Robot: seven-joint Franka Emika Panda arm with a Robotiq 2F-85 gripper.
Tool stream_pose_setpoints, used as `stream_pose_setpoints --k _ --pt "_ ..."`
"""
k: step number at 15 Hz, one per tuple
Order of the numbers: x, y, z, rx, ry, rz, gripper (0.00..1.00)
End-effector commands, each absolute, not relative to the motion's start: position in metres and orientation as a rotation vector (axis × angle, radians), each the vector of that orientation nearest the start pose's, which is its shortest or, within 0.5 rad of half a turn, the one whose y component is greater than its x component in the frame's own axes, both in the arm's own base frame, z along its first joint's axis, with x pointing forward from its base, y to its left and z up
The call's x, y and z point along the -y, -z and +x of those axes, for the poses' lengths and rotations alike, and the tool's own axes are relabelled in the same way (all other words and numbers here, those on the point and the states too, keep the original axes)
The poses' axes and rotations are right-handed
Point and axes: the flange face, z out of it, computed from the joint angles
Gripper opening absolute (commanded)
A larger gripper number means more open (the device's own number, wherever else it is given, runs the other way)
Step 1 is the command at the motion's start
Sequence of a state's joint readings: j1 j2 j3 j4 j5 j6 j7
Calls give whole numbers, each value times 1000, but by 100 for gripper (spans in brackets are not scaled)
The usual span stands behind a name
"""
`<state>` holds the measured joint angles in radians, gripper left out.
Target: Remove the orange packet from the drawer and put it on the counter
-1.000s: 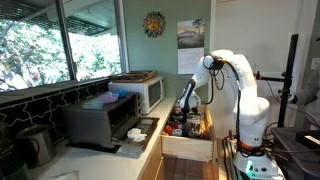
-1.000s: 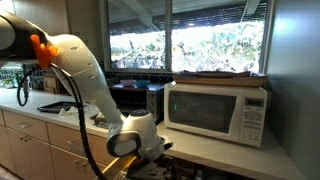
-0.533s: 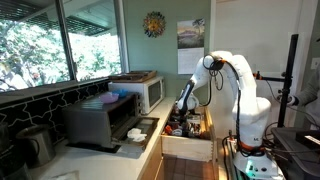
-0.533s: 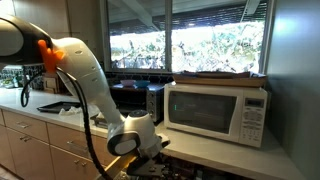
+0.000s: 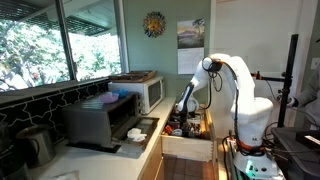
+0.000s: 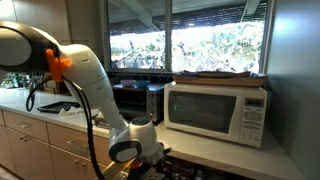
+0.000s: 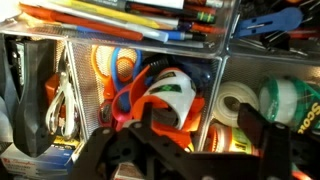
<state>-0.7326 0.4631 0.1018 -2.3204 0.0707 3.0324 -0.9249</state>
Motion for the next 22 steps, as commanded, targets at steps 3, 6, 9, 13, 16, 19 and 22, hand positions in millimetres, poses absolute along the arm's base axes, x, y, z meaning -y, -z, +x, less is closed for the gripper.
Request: stream_pose_setpoints --k 3,6,9,13,16,19,22 --pt "331 -161 439 341 438 -3246 53" --pt "331 -170 438 369 445 -3260 73" --pt "327 -172 442 407 449 -3256 85" --pt "320 -170 446 435 443 -3238 80" --pt "314 -167 447 439 438 -3225 72" --pt "312 -165 441 429 414 -3224 70" --pt "314 -163 431 398 400 -3233 71"
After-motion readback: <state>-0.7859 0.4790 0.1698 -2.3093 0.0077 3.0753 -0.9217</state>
